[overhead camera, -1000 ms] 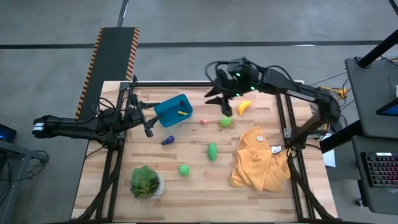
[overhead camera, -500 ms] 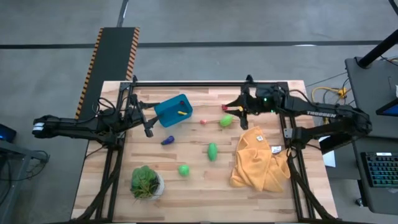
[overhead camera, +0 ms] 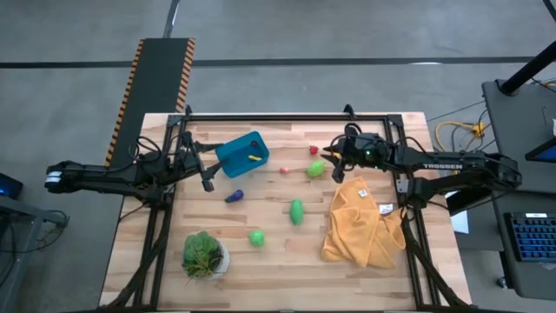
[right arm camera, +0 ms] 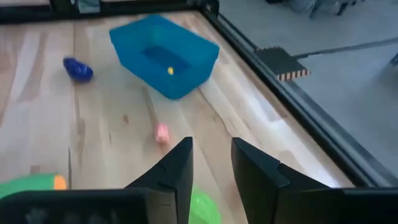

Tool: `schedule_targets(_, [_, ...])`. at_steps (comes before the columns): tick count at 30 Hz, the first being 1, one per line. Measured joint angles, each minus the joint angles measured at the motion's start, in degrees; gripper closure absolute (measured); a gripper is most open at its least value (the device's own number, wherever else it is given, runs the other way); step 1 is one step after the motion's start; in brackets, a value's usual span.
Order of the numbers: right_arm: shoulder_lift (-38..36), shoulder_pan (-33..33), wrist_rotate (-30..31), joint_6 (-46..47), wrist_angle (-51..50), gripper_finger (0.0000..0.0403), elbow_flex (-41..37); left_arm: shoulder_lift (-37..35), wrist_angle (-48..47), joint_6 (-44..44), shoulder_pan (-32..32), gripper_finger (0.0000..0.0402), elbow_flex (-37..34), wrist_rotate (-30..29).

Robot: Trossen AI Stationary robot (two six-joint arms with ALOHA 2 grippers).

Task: Pick and placing Produce into tupperware
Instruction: Put the peach into the blue bin

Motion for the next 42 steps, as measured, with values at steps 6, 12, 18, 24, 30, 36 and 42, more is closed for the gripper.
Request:
schedule_targets(6, [0.04, 0.00, -0.04, 1.58, 2.63, 0.0301, 0.02, 0.00, 0.00, 0.00, 0.00, 0.0192, 0.00, -0.02])
schedule_targets(12, [0.05, -0.02, -2.65, 5.79, 2.55, 0.0281, 0.02, 0.00, -0.02, 0.00, 0.02, 0.0192, 0.00, 0.00])
schedule_targets(18, [0.07, 0.00, -4.70, 7.81, 1.93, 0.0186, 0.04, 0.00, -0.02, 0.00, 0.01, 0.0192, 0.00, -0.01])
schedule_targets(24, [0.08, 0.02, -4.70, 7.80, 2.17, 0.0112, 0.06, 0.00, -0.01, 0.00, 0.01, 0.0192, 0.00, -0.01])
schedule_targets(30, [0.25, 0.13, -6.42, 8.05, 2.65, 0.0095, 0.07, 0.00, -0.02, 0.00, 0.01, 0.0192, 0.00, 0.00])
schedule_targets(36, [7.17, 1.54, -11.58, 8.21, 9.67, 0.0103, 0.20, 0.00, 0.03, 0.00, 0.02, 0.0192, 0.00, 0.00])
schedule_targets(42, [17.78, 1.22, -11.60, 5.81, 11.56, 0.0116, 4.41, 0.00, 0.05, 0.00, 0.02, 0.0192, 0.00, -0.01])
